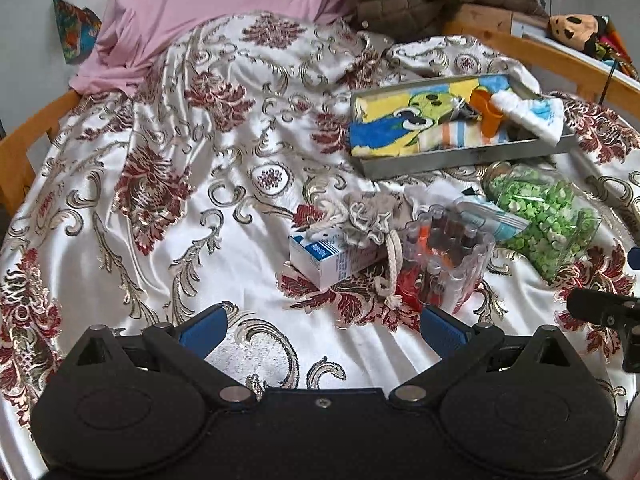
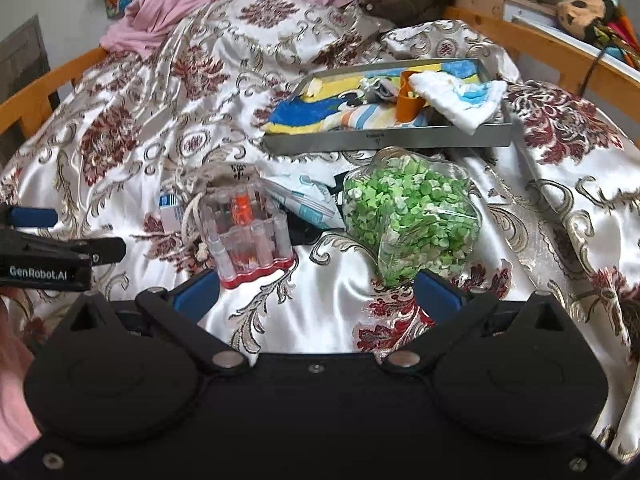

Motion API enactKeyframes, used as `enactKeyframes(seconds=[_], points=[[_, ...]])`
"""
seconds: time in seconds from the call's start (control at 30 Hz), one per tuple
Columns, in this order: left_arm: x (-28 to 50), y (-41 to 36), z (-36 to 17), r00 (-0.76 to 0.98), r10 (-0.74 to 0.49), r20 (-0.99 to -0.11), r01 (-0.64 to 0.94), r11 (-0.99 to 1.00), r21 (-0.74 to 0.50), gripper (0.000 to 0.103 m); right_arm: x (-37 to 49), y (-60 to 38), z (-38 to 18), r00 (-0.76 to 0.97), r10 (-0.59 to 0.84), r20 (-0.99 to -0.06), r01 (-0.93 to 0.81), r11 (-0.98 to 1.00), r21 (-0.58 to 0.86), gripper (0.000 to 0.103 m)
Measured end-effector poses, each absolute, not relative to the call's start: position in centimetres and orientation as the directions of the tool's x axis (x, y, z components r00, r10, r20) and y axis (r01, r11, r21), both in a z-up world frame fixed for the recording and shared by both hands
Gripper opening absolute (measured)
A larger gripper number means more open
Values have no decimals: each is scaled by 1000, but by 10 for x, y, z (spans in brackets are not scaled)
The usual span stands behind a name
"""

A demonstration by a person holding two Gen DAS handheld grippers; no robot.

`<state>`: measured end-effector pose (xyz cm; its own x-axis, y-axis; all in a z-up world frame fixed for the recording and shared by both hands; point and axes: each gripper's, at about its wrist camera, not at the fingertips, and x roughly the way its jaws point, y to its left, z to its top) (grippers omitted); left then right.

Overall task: Organize soft objects
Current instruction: 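Move the left tool to the grey drawstring pouch while the right tool approaches the blue-white packet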

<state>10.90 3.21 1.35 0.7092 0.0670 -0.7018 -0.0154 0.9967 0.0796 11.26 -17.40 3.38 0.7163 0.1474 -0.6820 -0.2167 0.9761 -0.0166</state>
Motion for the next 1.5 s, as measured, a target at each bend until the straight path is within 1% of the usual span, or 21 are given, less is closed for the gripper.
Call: enactKeyframes(seconds=[0.2,0.53,0.77,0.97,1.13,1.17,1.27,1.37,1.5], points=[[125,29,10,717,76,-693,11,993,120,102,134,-164,30,714,157,-682,-282,956,-76,102],[143,14,7,784,100,-613,122,943,310,102,173,-162,29,754,135,-643,-352,909,-222,102],[155,7,3,826,68,-560,209,885,415,102,193,-156,21,769,131,-625,-424,837,-347,102],[164,10,-1,821,-5,-571,296,859,418,98,197,-140,5,776,140,-615,-506,721,-473,102],[172,13,-5,819,-29,-573,345,824,450,95,197,-127,-5,785,151,-601,-546,628,-555,102],[174,13,-7,819,-29,-574,348,819,456,94,197,-124,-7,787,152,-597,-550,610,-571,102],[179,15,-10,812,-22,-583,359,807,469,91,200,-121,-12,791,150,-594,-556,583,-593,102],[181,15,-14,805,-13,-593,374,788,490,91,203,-120,-14,793,149,-590,-554,579,-598,102],[179,11,-21,797,-15,-604,411,747,523,90,207,-120,-15,793,152,-589,-558,570,-604,97]])
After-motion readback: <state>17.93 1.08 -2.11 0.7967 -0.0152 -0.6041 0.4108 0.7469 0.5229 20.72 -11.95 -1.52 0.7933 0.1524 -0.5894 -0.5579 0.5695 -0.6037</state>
